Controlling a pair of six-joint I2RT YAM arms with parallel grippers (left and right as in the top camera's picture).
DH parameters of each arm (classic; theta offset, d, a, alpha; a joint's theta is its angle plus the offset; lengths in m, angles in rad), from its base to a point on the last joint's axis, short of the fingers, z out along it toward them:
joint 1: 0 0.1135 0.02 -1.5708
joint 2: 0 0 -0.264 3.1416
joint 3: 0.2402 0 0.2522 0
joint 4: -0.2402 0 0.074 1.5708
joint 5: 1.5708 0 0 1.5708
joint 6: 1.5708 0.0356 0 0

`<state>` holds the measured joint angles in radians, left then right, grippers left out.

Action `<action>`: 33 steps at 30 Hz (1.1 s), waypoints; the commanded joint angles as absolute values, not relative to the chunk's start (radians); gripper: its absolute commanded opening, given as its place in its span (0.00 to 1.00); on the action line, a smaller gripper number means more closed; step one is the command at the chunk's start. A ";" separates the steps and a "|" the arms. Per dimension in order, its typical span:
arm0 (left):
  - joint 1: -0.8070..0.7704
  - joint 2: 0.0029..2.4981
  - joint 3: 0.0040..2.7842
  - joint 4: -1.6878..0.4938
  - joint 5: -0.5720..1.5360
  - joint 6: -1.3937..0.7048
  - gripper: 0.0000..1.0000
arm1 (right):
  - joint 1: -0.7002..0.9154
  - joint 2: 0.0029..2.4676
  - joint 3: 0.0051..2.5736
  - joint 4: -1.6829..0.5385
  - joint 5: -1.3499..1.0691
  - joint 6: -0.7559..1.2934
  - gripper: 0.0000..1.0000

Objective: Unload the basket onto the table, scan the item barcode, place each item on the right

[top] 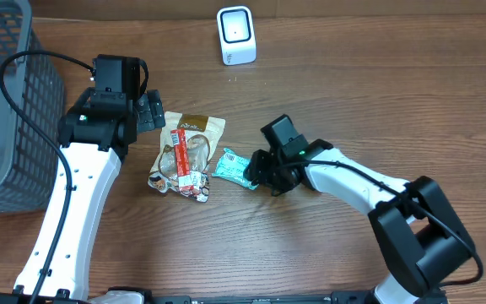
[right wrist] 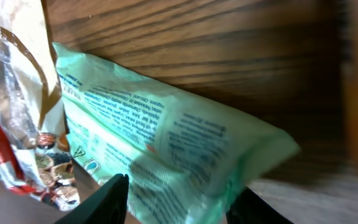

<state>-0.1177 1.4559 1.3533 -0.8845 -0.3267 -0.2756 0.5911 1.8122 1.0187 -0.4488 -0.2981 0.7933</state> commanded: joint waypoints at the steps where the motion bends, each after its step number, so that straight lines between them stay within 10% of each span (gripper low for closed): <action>1: -0.118 1.451 1.371 -0.883 -0.340 -0.277 1.00 | 0.612 1.841 0.999 -0.435 -0.279 0.811 0.43; 12: -0.118 1.451 1.371 -0.883 -0.340 -0.277 1.00 | 0.611 1.825 1.050 -0.466 -0.278 0.697 0.04; 33: -0.118 1.451 1.371 -0.883 -0.340 -0.277 1.00 | 0.572 1.741 1.926 -0.897 0.262 -0.071 0.03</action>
